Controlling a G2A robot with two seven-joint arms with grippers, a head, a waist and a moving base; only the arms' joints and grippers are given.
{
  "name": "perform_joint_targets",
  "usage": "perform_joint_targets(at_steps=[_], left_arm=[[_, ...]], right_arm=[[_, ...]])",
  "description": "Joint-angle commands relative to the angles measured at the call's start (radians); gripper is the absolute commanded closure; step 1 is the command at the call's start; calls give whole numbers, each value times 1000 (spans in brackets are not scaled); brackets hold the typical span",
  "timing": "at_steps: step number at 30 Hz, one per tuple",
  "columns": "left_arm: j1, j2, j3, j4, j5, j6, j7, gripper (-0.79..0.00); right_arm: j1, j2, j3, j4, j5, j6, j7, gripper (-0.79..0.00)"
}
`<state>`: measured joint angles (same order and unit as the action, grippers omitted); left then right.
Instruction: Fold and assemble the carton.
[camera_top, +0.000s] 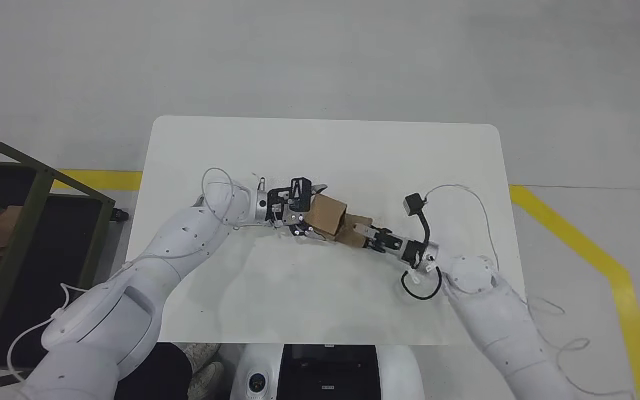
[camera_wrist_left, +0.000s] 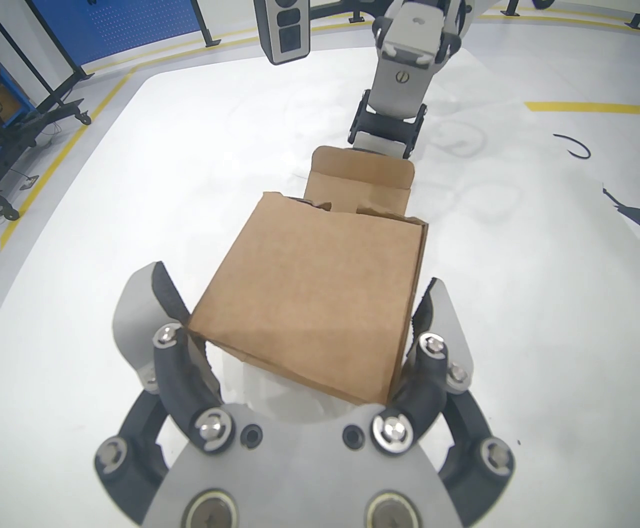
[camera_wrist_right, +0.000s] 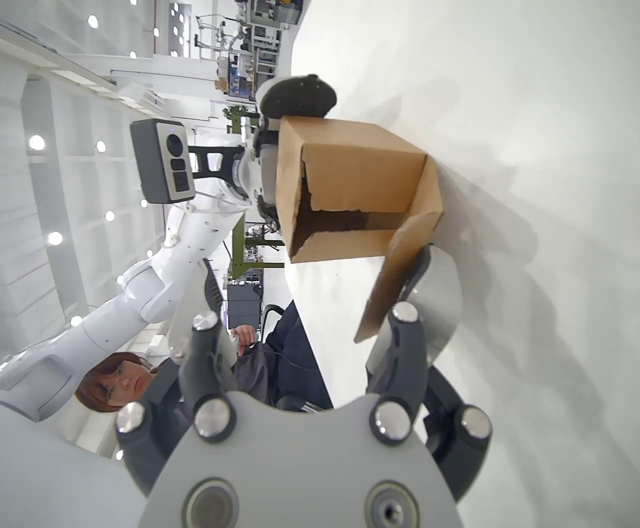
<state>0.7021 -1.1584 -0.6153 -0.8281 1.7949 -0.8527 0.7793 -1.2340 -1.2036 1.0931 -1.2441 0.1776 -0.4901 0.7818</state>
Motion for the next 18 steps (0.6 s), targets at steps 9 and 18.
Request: perform_joint_targets(at_steps=[9,18], left_arm=[[0,0,0,3,0,2,3,-785],[2,2,-3,7,0,6,12,-785]], right_arm=[[50,-22,-64,53,43,-38,-5,-520],[78,-36,-90,98,83,-63,-14,-385]])
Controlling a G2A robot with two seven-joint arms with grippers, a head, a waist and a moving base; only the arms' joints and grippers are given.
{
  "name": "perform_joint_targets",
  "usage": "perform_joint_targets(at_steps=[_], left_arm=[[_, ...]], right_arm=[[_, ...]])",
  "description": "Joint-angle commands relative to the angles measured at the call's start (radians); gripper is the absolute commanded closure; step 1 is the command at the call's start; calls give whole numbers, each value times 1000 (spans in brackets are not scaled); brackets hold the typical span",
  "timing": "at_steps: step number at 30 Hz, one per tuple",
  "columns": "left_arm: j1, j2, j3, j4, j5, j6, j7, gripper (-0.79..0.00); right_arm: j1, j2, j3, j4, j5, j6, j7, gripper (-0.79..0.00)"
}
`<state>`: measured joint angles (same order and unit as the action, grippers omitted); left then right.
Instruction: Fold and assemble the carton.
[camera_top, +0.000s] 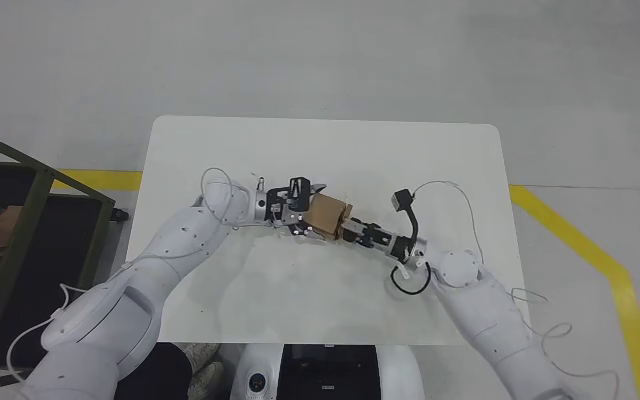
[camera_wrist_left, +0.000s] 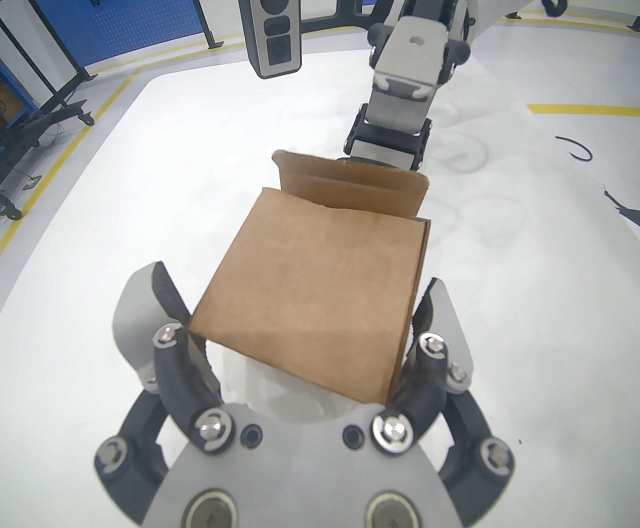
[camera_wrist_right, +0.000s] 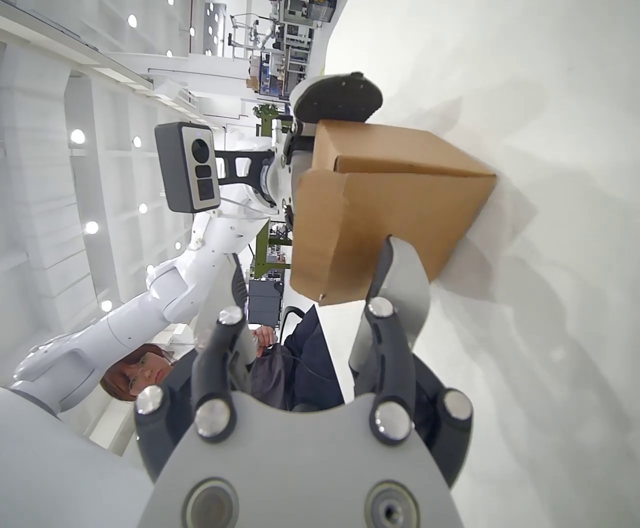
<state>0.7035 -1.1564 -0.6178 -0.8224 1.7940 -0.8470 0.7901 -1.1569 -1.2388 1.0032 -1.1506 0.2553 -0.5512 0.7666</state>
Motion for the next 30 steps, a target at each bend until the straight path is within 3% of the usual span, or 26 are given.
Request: perform_joint_targets(at_steps=[1,10,30], left_arm=[[1,1,0,2,2,0,0,-785],[1,1,0,3,1,2,3,-785],[1,2,-1,2,1,2,3,-785]], right_arm=[[1,-1,-1,8,10,-4,3,-382],[24,-9,-13,53,37,22,10,-292],[41,-12,-14,65,-30,61,-27,-219]])
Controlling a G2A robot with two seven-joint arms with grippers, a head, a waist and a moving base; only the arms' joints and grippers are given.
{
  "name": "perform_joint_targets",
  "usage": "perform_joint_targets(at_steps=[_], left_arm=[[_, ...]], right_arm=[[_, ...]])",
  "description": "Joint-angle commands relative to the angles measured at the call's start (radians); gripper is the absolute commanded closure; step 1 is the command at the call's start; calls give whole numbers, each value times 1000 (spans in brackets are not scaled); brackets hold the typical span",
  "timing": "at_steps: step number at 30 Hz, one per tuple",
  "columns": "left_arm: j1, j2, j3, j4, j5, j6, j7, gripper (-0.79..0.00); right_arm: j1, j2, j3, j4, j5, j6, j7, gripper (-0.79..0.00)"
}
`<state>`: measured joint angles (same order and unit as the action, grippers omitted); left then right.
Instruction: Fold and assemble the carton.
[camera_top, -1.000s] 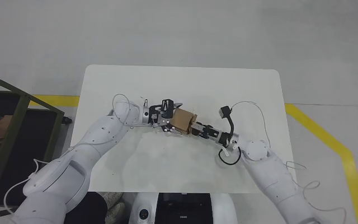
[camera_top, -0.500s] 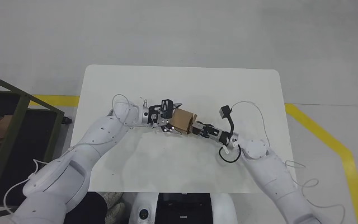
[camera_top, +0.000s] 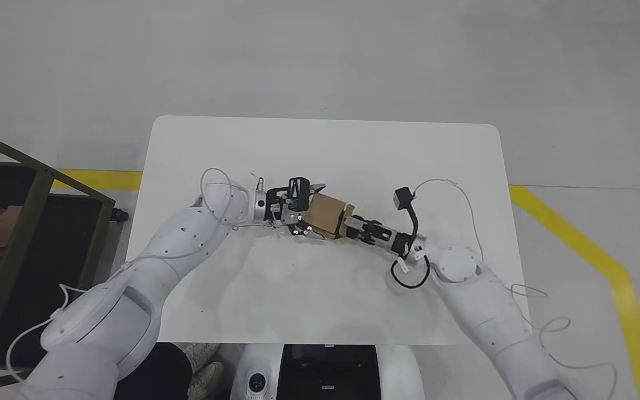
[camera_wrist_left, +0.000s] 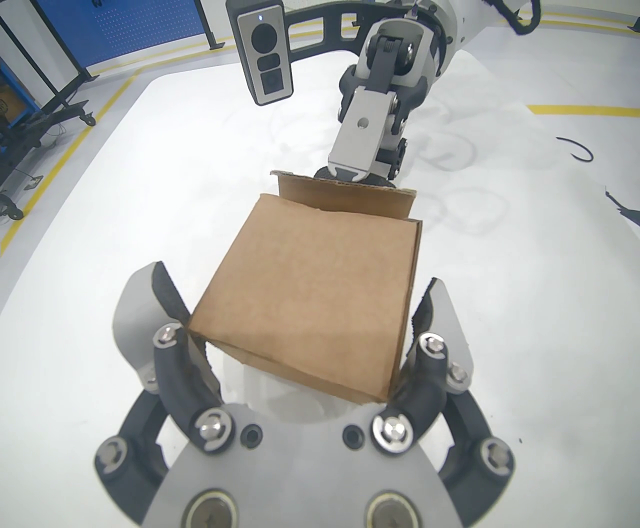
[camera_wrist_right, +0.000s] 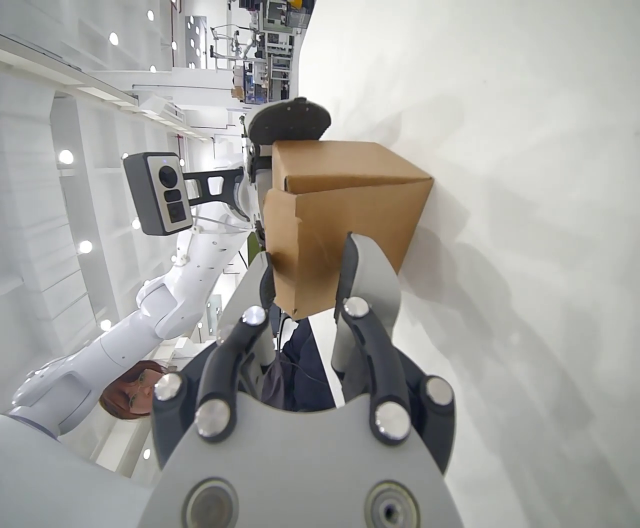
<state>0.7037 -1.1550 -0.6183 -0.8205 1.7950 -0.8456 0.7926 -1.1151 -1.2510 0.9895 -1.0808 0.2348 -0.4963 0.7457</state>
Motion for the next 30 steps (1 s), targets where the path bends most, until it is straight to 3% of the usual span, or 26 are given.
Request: perform_joint_targets(at_steps=[1,12,30], left_arm=[[0,1,0,1,0,-1,1,-785],[2,2,-2,2,-1,2,4,-785],[8,10,-12,-4,0,6,9,-785]], right_arm=[[-3,0,0,-10,-13,11,-10,-209],[-29,8,19,-63,-72,55,-54,-139],[-34,8,15,-121,-145,133,-87,-145]])
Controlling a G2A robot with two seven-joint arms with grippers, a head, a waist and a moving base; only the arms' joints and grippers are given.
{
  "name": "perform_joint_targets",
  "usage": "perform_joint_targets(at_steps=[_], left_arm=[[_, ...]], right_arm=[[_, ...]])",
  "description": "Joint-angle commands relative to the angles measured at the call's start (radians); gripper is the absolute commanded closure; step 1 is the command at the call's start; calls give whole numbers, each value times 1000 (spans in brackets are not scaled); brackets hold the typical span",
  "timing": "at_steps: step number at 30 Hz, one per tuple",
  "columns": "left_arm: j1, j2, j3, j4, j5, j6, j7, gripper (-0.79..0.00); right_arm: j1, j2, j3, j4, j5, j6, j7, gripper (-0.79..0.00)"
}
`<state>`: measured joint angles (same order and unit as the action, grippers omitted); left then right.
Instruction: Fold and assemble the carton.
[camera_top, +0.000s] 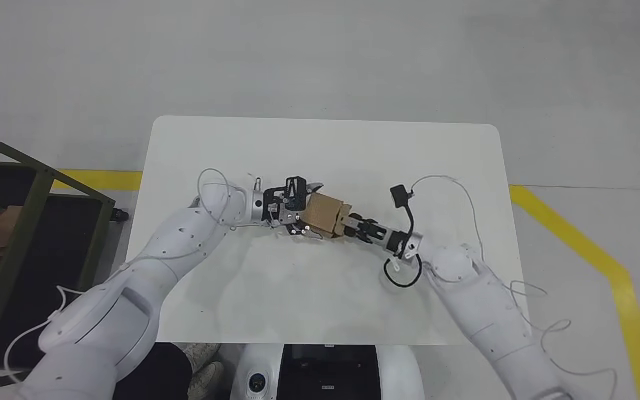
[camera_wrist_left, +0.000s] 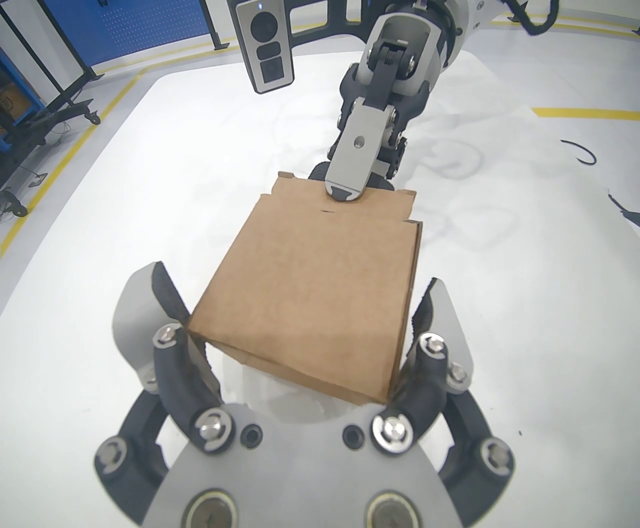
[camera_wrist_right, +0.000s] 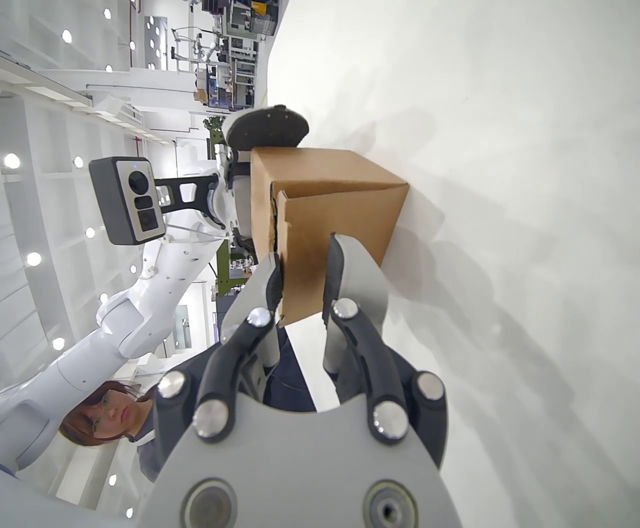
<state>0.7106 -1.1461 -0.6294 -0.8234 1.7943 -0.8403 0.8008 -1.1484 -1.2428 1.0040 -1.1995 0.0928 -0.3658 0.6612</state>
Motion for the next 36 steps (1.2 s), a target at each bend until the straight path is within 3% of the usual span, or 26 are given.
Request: perform_joint_targets(at_steps=[1,19,36], left_arm=[[2,2,-3,-1,0,1,3,-785],[8,8,-9,-22,-1,-2,-3,-785],[2,3,-2,-10,-5,-10,1,-785]], right_arm=[[-1,0,1,-5,-6,6,-5,-142],[-25,8,7,-130,-132,131,-49,-114],[-49,13,10,-242,-237,241,-81,-215]])
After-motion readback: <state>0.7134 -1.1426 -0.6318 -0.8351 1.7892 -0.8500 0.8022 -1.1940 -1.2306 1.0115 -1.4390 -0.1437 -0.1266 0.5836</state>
